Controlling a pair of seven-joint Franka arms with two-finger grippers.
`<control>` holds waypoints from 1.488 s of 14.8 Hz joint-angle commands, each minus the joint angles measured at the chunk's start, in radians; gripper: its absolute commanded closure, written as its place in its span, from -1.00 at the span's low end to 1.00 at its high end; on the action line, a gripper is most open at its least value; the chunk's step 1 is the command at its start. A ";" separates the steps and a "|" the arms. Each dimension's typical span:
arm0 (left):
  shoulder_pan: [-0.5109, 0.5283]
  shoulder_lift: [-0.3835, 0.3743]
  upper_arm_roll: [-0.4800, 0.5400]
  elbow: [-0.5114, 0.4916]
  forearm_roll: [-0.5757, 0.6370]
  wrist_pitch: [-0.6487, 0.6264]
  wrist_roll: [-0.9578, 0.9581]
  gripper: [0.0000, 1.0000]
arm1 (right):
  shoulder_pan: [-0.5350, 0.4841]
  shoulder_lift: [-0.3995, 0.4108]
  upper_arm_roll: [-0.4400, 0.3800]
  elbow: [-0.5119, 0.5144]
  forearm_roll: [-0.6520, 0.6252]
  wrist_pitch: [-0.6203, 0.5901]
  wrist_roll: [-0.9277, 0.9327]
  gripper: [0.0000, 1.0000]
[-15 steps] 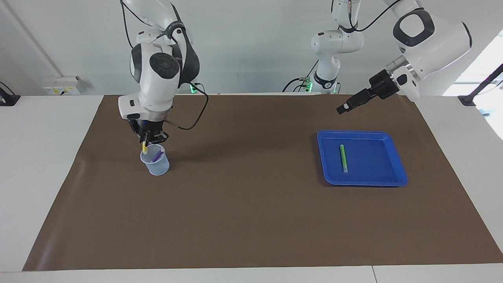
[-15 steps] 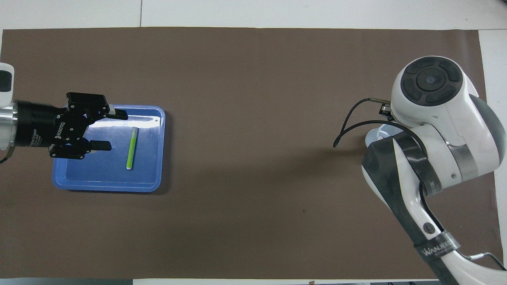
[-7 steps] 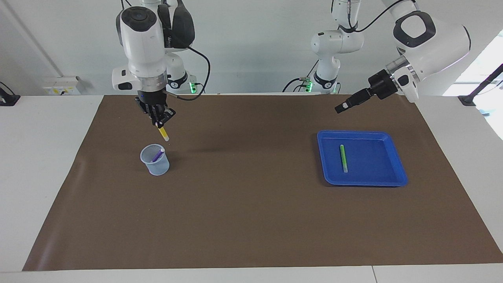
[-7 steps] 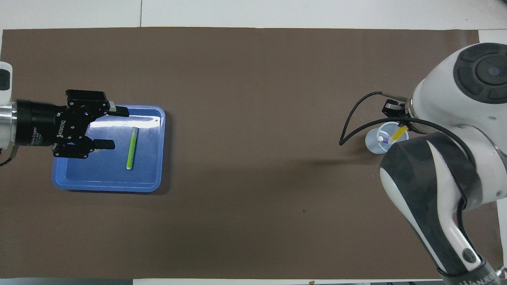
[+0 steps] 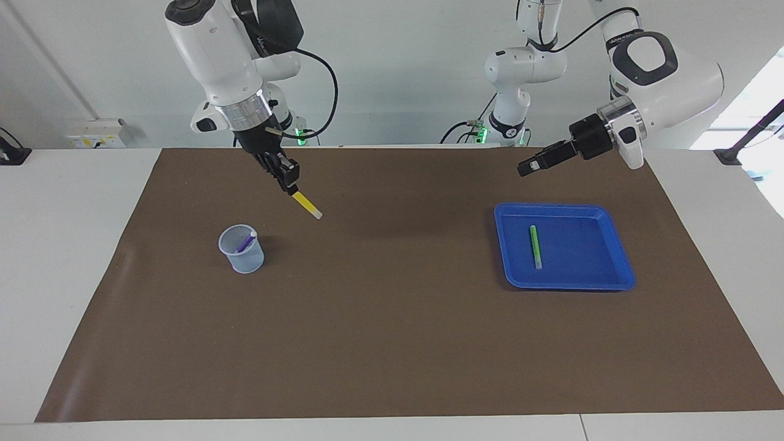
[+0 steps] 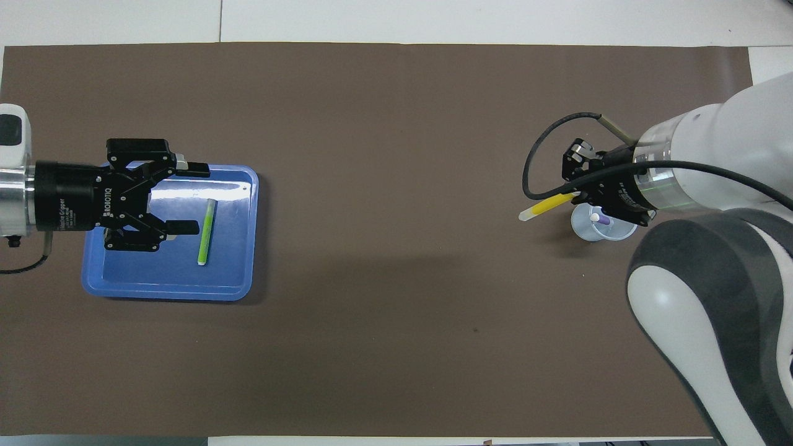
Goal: Right arm passes pens to left for tray arrangement
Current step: 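Pass the yellow pen from the right gripper to the left gripper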
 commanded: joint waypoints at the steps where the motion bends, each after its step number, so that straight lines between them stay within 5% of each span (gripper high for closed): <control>1: 0.006 -0.034 -0.001 -0.075 -0.092 0.014 -0.006 -1.00 | 0.020 0.004 0.005 -0.010 0.162 0.103 0.101 1.00; 9: -0.096 -0.042 -0.004 -0.155 -0.314 0.158 -0.077 -1.00 | 0.180 0.065 0.005 0.001 0.394 0.298 0.485 1.00; 18: -0.221 -0.047 -0.007 -0.207 -0.389 0.275 -0.098 -1.00 | 0.301 0.155 0.005 0.062 0.404 0.412 0.661 1.00; 22: -0.213 -0.038 -0.006 -0.210 -0.394 0.289 -0.098 -0.75 | 0.313 0.160 0.005 0.076 0.400 0.409 0.692 1.00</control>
